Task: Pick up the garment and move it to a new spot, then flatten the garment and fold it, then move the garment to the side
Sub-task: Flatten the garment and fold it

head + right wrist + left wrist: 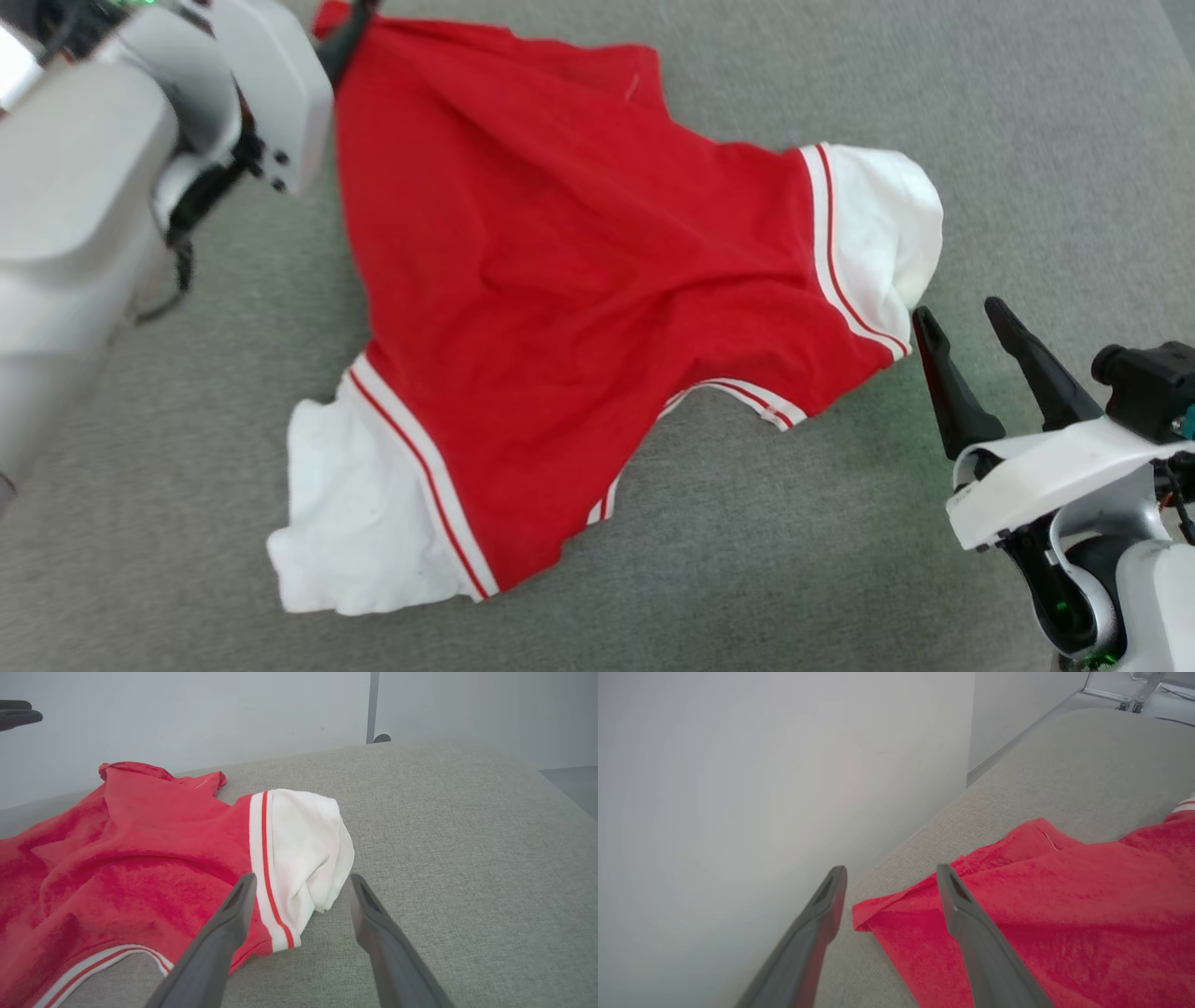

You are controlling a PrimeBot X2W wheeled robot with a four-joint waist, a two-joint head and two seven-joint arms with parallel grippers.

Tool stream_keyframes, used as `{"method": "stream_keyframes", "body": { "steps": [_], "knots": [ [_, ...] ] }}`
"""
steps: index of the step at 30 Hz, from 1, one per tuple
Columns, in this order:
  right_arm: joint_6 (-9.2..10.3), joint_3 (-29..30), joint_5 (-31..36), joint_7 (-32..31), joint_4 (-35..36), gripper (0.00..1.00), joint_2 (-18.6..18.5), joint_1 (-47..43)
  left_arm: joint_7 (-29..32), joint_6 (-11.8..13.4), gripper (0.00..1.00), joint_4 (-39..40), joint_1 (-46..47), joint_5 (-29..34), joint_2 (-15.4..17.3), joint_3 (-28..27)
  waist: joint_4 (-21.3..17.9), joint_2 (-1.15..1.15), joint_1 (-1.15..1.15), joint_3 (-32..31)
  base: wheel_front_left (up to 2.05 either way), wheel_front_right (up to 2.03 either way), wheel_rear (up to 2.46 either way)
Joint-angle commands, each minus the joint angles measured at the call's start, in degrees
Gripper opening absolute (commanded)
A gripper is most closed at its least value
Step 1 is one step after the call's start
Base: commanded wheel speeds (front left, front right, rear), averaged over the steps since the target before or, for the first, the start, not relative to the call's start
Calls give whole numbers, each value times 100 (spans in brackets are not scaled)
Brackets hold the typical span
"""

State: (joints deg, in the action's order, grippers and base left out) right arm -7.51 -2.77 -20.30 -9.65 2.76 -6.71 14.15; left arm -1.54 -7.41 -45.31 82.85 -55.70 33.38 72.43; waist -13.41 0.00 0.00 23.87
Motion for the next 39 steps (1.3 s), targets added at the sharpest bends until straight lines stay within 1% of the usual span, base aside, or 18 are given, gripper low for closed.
{"method": "stream_keyframes", "body": {
  "steps": [1, 10, 17, 18, 22, 25, 28, 30, 35, 39],
  "knots": [
    [4, 44, 49, -30, 22, 100, -39, -133, 17, -9, 100, 117, -199, -205, 16, -24, 375, 0, 0, -462, 0, 0, 0],
    [4, 216, 148, -201, 120, 100, -118, -528, 90, 12, 100, 883, -1280, -1147, 169, -137, 977, 0, 0, -1422, 0, 0, 0],
    [4, 267, 244, -130, 221, 100, -184, -797, 3, 294, 100, 1496, -2168, -1665, 400, -219, 1306, 0, 0, -2013, 0, 0, 0],
    [4, 267, 244, -130, 221, 100, -184, -797, 3, 294, 100, 1496, -2168, -1665, 400, -219, 1306, 0, 0, -2013, 0, 0, 0],
    [4, 286, 282, -64, 236, 100, -225, -889, -2, 459, 100, 1831, -2634, -1914, 542, -231, 1424, 0, 0, -2245, 0, 0, 0],
    [4, 335, 326, -52, 213, 100, -216, -936, 91, 546, 100, 2063, -2969, -2225, 654, -260, 1475, 0, 0, -2383, 0, 0, 0],
    [4, 353, 343, -95, 230, 100, -219, -951, 390, 585, 100, 2280, -3232, -2507, 788, -221, 1502, 0, 0, -2464, 0, 0, 0],
    [4, 375, 349, -125, 246, 100, -250, -944, 660, 659, 100, 2404, -3350, -2745, 847, -215, 1513, 0, 0, -2501, 0, 0, 0],
    [4, 426, 342, -189, 271, 100, -296, -832, 1632, 845, 100, 2638, -3528, -3430, 939, -175, 1498, 0, 0, -2544, 0, 0, 0],
    [4, 455, 328, -248, 290, 100, -327, -756, 2375, 1081, 100, 2734, -3600, -3782, 959, -106, 1429, 0, 0, -2542, 0, 0, 0]
  ]
}}
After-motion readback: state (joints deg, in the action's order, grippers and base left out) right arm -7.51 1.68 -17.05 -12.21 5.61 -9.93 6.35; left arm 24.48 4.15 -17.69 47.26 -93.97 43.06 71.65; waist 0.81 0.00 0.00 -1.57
